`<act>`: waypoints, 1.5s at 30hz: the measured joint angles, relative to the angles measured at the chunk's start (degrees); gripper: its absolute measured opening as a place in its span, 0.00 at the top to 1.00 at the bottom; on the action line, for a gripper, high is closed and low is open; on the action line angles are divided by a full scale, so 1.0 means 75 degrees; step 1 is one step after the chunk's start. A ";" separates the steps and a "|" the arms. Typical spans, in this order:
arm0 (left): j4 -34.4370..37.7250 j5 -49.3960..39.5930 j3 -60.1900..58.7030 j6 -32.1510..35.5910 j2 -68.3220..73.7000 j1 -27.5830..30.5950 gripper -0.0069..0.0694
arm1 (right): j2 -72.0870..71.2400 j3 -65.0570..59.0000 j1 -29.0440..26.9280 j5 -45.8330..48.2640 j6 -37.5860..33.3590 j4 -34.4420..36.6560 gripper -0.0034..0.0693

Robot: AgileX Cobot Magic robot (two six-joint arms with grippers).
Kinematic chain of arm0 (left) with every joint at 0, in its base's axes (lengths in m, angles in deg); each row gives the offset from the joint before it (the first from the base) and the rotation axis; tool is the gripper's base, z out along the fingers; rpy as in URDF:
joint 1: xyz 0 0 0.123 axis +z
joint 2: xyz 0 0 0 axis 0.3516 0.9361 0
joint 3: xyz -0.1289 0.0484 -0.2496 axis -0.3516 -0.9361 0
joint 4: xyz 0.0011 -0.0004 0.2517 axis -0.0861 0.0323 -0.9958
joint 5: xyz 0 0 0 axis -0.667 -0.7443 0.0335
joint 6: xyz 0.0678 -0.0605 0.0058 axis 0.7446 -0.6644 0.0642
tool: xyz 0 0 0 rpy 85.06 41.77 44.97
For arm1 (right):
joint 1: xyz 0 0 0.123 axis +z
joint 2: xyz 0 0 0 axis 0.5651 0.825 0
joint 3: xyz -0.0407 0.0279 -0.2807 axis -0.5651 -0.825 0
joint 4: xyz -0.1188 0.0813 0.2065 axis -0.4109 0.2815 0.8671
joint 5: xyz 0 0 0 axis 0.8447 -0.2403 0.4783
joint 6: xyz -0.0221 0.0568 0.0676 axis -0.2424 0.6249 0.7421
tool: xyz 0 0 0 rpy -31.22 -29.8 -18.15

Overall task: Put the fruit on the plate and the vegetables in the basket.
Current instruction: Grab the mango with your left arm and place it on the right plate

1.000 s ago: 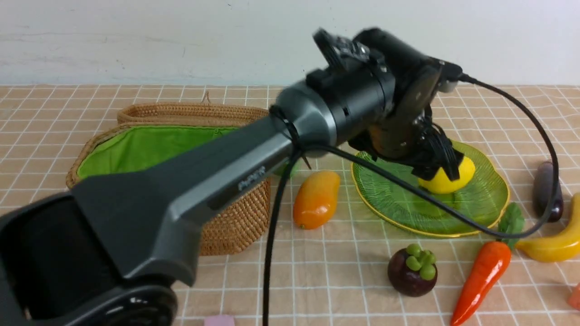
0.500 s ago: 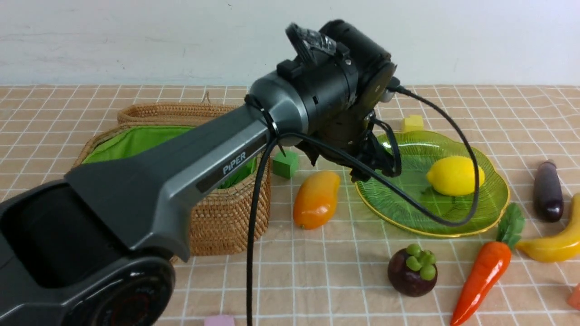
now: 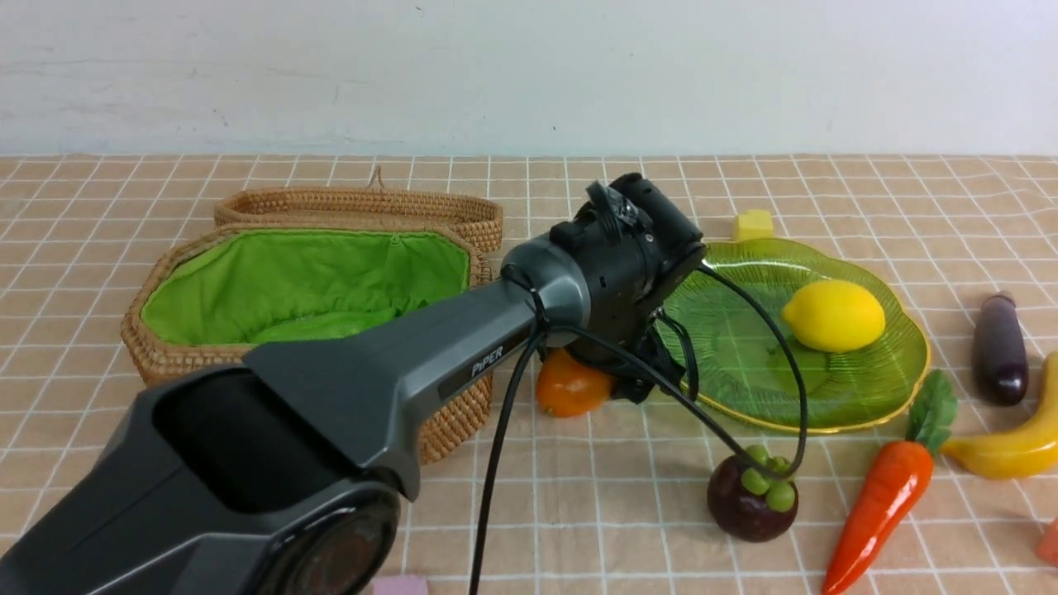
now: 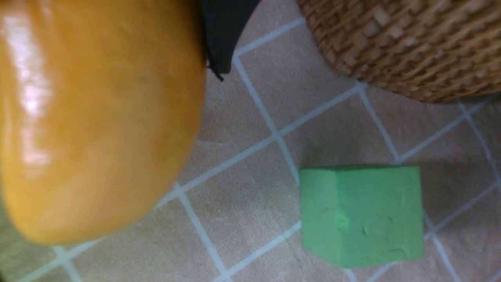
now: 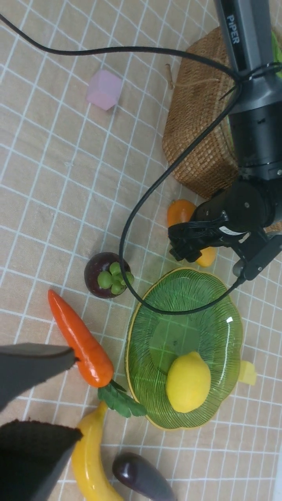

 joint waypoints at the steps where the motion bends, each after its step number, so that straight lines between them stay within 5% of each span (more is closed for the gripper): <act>1: -0.0005 0.0021 0.0000 -0.0008 0.0060 0.0007 0.10 | 0.0000 0.0000 0.0000 0.0000 -0.0009 0.0000 0.63; 4: -0.0070 0.0082 0.0000 -0.0065 0.0091 0.0007 0.16 | 0.0000 0.0000 0.0000 0.0000 -0.0018 0.0000 0.63; 16: -0.0217 -0.0593 0.0339 0.0062 -0.0891 -0.0138 0.17 | 0.0000 0.0000 0.0000 -0.0207 -0.0023 -0.0373 0.63; 24: 0.1312 0.2202 0.0562 0.0361 -0.0851 -0.0372 0.17 | 0.0000 0.0000 0.0000 -0.0330 -0.0023 -0.0191 0.63; 32: 0.1369 0.3414 0.0498 0.0491 0.0065 -0.0360 0.13 | 0.0000 0.0000 0.0000 0.0127 0.0124 0.0087 0.63; 38: 0.1560 0.2906 0.0488 0.0491 -0.0096 -0.0360 0.03 | 0.0000 0.0000 0.0000 0.0069 0.0188 0.0087 0.63; 45: 0.1841 0.0584 0.0488 0.0491 -0.1677 -0.0360 0.15 | 0.0007 0.0000 0.0000 0.0050 0.0188 0.0087 0.63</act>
